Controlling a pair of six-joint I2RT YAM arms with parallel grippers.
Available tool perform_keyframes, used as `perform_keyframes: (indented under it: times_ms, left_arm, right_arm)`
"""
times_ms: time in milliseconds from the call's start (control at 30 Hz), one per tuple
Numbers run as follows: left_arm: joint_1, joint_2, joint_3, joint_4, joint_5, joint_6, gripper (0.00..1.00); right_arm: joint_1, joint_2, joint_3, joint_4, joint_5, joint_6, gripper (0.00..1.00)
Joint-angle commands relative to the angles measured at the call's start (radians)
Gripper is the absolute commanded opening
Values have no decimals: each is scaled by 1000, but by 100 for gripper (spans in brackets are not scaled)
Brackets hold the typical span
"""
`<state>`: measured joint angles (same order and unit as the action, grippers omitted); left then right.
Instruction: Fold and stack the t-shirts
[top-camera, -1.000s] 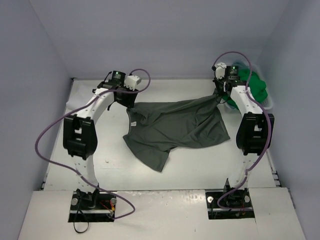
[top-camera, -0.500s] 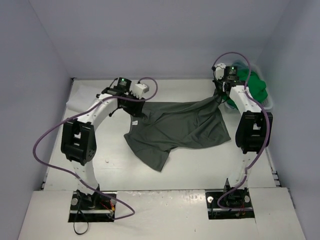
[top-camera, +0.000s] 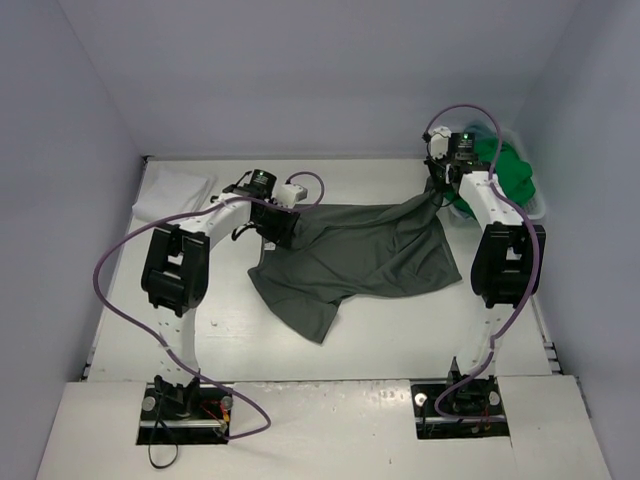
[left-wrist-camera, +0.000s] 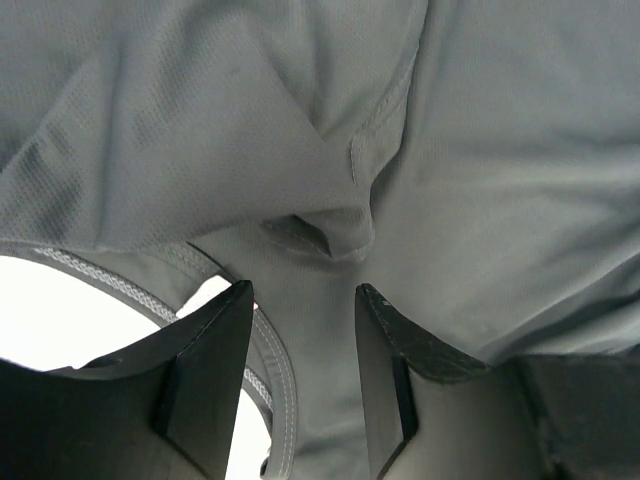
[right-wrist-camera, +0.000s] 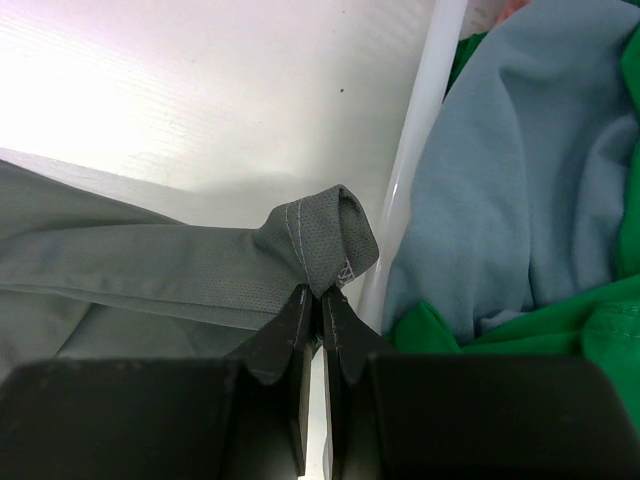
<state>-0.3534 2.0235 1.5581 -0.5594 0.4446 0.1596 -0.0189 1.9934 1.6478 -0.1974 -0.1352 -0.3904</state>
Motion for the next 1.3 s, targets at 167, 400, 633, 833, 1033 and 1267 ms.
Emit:
perform_keyframes:
  times_ms: [167,400,633,833,1033,1267]
  left_arm:
    - [2,23,75,55,52,-37,40]
    - [5,46,89,88,66,-45,41]
    - [11,49,112,136,75,-65,41]
    - [14,61,132,142,54,-60,41]
    - [22,104,157,131,48,-54,42]
    - [22,112,160,138,57,-55,25]
  right_arm:
    - [-3,-73,7,38,-29,8,0]
    - [-3,-76,-2,36,-43,8,0]
    - [-3,-76,-5,36,-47,12,0]
    - [-3,-76,-6,36,-53,12,0]
    - [-1,-73,-11,33,-66,8,0]
    - [-1,-70,-13,35,-67,7,0]
